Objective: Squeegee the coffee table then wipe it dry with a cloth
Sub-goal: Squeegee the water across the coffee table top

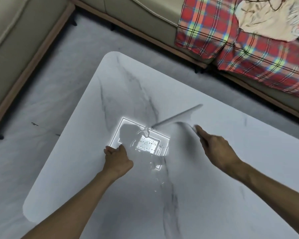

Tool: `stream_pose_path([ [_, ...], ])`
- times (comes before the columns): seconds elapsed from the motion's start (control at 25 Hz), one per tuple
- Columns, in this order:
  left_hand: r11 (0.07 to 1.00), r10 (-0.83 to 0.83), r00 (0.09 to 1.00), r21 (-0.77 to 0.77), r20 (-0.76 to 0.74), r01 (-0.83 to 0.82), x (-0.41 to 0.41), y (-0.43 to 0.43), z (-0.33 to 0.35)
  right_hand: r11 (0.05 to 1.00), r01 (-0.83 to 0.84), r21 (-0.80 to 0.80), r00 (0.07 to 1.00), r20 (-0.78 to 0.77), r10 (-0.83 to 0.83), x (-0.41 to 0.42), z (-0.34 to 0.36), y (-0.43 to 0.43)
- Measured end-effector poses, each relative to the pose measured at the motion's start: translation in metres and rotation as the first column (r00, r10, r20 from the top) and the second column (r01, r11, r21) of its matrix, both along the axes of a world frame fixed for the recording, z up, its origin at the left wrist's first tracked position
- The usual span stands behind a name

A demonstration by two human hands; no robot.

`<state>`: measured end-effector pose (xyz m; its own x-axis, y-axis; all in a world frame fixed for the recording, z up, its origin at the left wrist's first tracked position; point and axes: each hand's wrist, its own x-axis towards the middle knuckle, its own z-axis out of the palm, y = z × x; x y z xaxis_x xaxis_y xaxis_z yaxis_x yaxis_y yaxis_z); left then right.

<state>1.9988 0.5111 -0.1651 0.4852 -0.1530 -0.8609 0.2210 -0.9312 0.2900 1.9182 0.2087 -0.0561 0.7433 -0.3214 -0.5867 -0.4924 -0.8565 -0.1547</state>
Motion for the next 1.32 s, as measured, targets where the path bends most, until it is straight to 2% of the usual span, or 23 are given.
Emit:
stream_pose_path([
  [0.12, 1.000, 0.026, 1.000, 0.014, -0.005, -0.026, 0.002, -0.004, 0.001, 1.000, 0.029, 0.011, 0.994, -0.102, -0.028, -0.040, 0.026, -0.009],
  [0.2, 0.999, 0.036, 0.999, 0.009, -0.001, -0.036, 0.001, -0.005, 0.002, 0.998, 0.067, 0.003, 0.996, -0.053, -0.066, -0.036, 0.033, -0.019],
  [0.36, 1.000, 0.007, 1.000, 0.020, 0.009, -0.007, 0.000, -0.004, 0.003, 0.968, 0.248, 0.046, 0.954, 0.163, -0.252, 0.045, 0.016, -0.030],
  [0.52, 1.000, -0.023, 1.000, 0.020, 0.017, 0.023, -0.001, -0.003, 0.003, 0.907, 0.410, 0.096, 0.896, 0.145, -0.420, 0.114, -0.022, -0.010],
  [0.6, 0.999, -0.040, 0.999, 0.010, 0.029, 0.040, -0.001, -0.004, 0.003, 0.924, 0.381, 0.032, 0.916, 0.122, -0.382, 0.109, -0.035, 0.005],
  [0.72, 0.998, -0.057, 0.998, 0.012, 0.040, 0.057, -0.004, -0.005, 0.001, 0.970, 0.233, -0.068, 0.968, 0.105, -0.226, 0.055, -0.040, 0.017],
  [0.84, 0.998, -0.065, 0.996, 0.016, 0.064, 0.064, -0.006, -0.005, 0.002, 0.979, 0.199, -0.049, 0.979, 0.055, -0.196, -0.018, -0.029, 0.022],
  [0.96, 0.997, -0.071, 0.993, 0.027, 0.091, 0.068, -0.007, -0.002, 0.002, 0.984, 0.179, 0.001, 0.982, -0.058, -0.178, -0.081, -0.006, 0.026],
  [1.08, 0.997, -0.071, 0.991, 0.016, 0.109, 0.070, -0.011, 0.005, 0.002, 0.987, 0.160, -0.013, 0.980, -0.117, -0.161, -0.105, 0.018, 0.018],
  [1.2, 0.998, -0.055, 0.978, -0.020, 0.202, 0.061, -0.020, 0.018, 0.002, 0.981, 0.196, -0.002, 0.980, 0.037, -0.196, -0.062, 0.025, 0.008],
  [1.32, 0.999, -0.024, 0.959, -0.028, 0.284, 0.033, -0.035, 0.034, 0.003, 0.895, 0.427, 0.132, 0.887, 0.132, -0.442, 0.027, 0.013, 0.002],
])
